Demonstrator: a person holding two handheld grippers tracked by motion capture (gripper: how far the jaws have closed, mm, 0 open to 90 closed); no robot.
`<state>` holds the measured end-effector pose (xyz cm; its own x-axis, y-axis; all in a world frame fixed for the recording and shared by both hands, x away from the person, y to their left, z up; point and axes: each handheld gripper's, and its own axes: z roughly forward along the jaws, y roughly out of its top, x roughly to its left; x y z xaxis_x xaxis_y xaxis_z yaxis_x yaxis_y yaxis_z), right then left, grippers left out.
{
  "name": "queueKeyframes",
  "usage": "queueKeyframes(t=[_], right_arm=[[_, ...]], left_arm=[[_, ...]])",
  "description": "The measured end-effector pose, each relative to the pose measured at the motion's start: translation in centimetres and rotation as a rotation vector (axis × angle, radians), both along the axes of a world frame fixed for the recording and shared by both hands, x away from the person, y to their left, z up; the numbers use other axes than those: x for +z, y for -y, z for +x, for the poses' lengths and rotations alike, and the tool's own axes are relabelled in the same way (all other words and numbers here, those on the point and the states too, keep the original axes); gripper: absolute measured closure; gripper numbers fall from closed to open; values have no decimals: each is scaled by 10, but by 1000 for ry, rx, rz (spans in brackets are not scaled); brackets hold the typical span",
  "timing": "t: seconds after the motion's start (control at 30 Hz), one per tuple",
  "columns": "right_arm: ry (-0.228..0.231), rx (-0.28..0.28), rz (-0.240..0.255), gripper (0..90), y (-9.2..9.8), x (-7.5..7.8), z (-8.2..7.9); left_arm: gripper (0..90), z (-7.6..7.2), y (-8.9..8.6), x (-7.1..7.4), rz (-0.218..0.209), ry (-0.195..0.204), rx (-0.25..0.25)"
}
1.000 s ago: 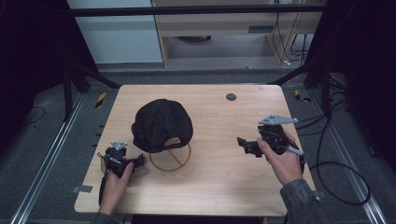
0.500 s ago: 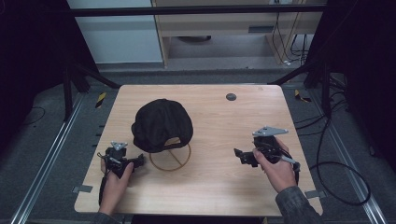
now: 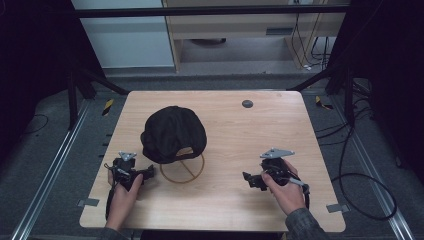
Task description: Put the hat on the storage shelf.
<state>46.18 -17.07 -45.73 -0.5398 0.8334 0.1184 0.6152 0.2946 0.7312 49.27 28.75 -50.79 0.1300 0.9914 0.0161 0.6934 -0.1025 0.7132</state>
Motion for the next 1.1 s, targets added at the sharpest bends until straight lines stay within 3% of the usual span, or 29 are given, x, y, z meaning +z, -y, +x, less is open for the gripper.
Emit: queueKeyframes(t=[0.5, 0.8, 0.97, 1.1], right_arm=[[-26, -47, 50, 104, -18, -30, 3], [-44, -81, 58, 103, -24, -46, 7], [-15, -104, 54, 95, -28, -49, 4], [12, -117, 10, 81, -33, -51, 3]], left_arm=[[0, 2, -4, 0, 0, 0, -15], [0, 2, -9, 0, -2, 1, 4], [0, 3, -13, 0, -1, 0, 12], [0, 3, -14, 0, -3, 3, 14]])
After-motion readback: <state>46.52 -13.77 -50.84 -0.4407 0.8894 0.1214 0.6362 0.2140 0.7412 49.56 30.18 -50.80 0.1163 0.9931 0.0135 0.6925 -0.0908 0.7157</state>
